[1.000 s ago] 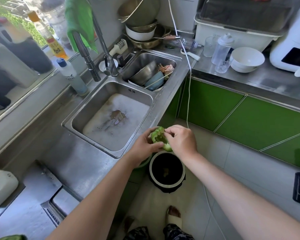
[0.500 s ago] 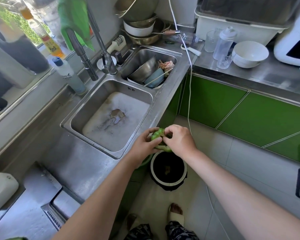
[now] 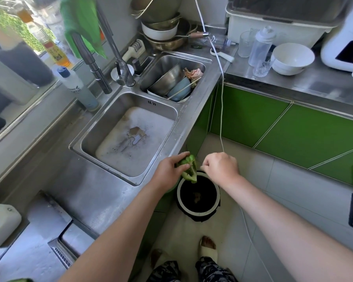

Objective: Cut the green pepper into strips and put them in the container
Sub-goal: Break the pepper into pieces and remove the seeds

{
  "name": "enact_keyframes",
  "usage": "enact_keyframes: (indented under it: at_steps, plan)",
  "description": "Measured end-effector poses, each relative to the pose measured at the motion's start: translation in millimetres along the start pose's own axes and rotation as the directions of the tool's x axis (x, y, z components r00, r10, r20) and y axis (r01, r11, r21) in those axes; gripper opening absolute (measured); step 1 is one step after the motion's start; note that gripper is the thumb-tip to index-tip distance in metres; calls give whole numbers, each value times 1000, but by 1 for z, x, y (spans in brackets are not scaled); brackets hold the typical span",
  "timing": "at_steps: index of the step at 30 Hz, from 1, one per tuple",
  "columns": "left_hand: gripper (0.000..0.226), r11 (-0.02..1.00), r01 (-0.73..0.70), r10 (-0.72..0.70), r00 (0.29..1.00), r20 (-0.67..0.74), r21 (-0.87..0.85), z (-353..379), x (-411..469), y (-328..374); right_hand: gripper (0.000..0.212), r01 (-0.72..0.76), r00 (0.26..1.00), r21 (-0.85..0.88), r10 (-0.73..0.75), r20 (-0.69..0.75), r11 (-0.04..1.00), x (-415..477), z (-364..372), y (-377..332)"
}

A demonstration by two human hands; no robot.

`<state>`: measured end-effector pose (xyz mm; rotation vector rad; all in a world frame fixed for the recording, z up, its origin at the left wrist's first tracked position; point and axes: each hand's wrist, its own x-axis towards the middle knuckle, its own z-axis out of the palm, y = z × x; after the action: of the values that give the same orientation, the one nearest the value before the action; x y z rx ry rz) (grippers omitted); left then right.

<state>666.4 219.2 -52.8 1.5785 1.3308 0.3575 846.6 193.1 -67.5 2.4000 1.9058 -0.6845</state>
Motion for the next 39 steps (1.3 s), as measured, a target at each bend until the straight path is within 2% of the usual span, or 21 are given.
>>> enact_keyframes:
  at_steps: [1, 2, 3, 4, 5, 6, 7, 9, 10, 11, 13, 15, 16, 18, 20, 25, 29, 31, 33, 36, 39]
  plan:
    - [42, 1000, -14, 14, 1000, -17, -21, 2, 0, -1, 31, -25, 998, -39, 27, 52, 999, 0, 1, 0]
    - [42, 998, -18, 16, 999, -34, -63, 4, 0, -2, 33, -67, 992, 30, 64, 106, 997, -1, 3, 0]
    - [40, 992, -14, 7, 999, -52, -129, 6, -2, -2, 29, -129, 980, 212, 92, 177, 969, -1, 6, 0]
    - [37, 980, -6, -9, 997, -77, -198, 9, -3, -2, 24, -213, 960, 445, 102, 259, 870, -3, 8, -1]
    - [34, 962, -5, -22, 995, -97, -271, 11, -4, -2, 22, -309, 930, 635, 84, 359, 708, -5, 9, -2]
    - [32, 940, 1, -36, 995, -96, -341, 13, -5, -3, 25, -387, 897, 752, 29, 441, 534, -8, 10, -3]
    - [31, 917, 19, -52, 996, -72, -399, 13, -6, -3, 26, -437, 876, 815, -24, 482, 380, -10, 10, -3]
    - [32, 905, 41, -50, 999, -10, -424, 13, -6, -4, 23, -419, 895, 876, -56, 443, 237, -11, 10, -1]
    - [34, 928, 38, -41, 999, 0, -370, 11, -6, -5, 23, -372, 920, 898, -33, 390, 237, -10, 10, 2]
    - [35, 963, 23, -27, 1000, -13, -270, 10, -5, -7, 25, -300, 950, 910, 2, 313, 287, -9, 11, 5]
    - [42, 997, 17, -20, 999, -36, -77, 7, -3, -10, 30, -93, 996, 866, 55, 76, 492, -7, 17, 15]
    - [51, 999, 41, -41, 999, -20, 36, 6, -1, -11, 33, 158, 979, 691, -24, -200, 705, -7, 25, 22]
    - [55, 996, 45, -45, 999, -2, 72, 7, 0, -11, 35, 225, 964, 608, -85, -251, 762, -7, 30, 25]
    - [59, 993, 34, -38, 999, 37, 113, 9, 2, -12, 38, 280, 952, 510, -167, -257, 814, -5, 40, 29]
    - [61, 990, 8, -18, 998, 66, 138, 13, 3, -13, 40, 310, 937, 463, -185, -296, 830, -3, 44, 30]
    - [65, 973, -23, 4, 996, 86, 228, 20, 9, -18, 38, 317, 935, 475, -187, -302, 821, 2, 44, 30]
    - [59, 982, -29, 17, 998, 62, 188, 14, 14, -11, 28, 204, 972, 602, -85, -221, 772, 6, 23, 23]
    - [52, 994, -1, -4, 999, 48, 113, 7, 17, -5, 17, 69, 995, 695, -4, -95, 716, 9, 7, 13]
    - [41, 999, 49, -49, 999, 10, -16, -3, 20, -1, 8, -24, 1000, 743, 7, 26, 669, 17, -6, -1]
    - [30, 973, 123, -130, 991, -24, -198, -28, 21, 4, 30, -102, 990, 738, -4, 141, 667, 35, -22, -26]
    - [12, 875, 218, -239, 971, 6, -432, -62, 23, 7, 40, -120, 983, 733, -21, 180, 669, 57, -35, -60]
